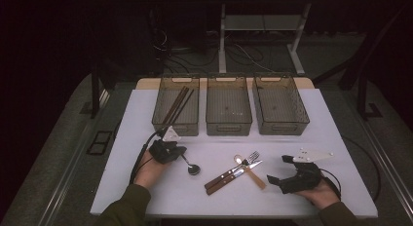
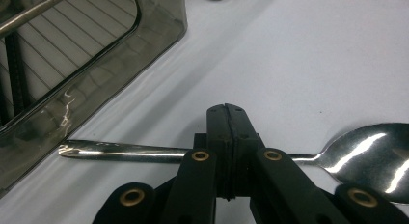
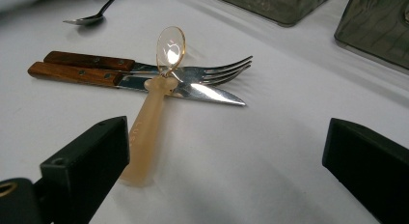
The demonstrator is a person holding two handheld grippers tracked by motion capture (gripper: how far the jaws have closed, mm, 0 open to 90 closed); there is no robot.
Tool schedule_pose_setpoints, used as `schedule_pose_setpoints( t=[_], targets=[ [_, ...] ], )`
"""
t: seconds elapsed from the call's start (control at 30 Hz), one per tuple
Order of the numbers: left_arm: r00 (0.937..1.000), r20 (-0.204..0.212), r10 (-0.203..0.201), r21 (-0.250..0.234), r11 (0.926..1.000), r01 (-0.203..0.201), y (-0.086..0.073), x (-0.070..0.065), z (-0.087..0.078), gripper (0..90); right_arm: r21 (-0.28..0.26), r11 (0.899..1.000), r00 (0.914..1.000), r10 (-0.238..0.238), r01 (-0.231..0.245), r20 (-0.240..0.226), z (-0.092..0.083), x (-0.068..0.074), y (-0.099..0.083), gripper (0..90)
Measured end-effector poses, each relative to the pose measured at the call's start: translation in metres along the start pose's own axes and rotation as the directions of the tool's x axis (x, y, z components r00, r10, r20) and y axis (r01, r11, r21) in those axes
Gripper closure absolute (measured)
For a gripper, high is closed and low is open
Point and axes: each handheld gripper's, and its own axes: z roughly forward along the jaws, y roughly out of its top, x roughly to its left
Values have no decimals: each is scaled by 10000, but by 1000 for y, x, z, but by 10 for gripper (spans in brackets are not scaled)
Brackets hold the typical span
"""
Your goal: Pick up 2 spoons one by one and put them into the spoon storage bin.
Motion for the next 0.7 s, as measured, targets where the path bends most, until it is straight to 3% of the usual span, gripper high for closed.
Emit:
schedule_pose_setpoints(
  t=[0.17,0.43,0.7],
  targets=[
    [9993,-201,303,346,9990,-296,3,-3,-1,897,-16,10000,10000,16,-16,-11,-1,0,0,23],
    [9999,-108,74,553,9984,-68,2,-3,-4,897,-29,10000,10000,25,-25,-19,-1,0,0,23],
    [9997,-104,241,845,9962,-231,1,-3,-9,897,-43,10000,10000,16,-16,-39,-1,0,0,23]
  ],
)
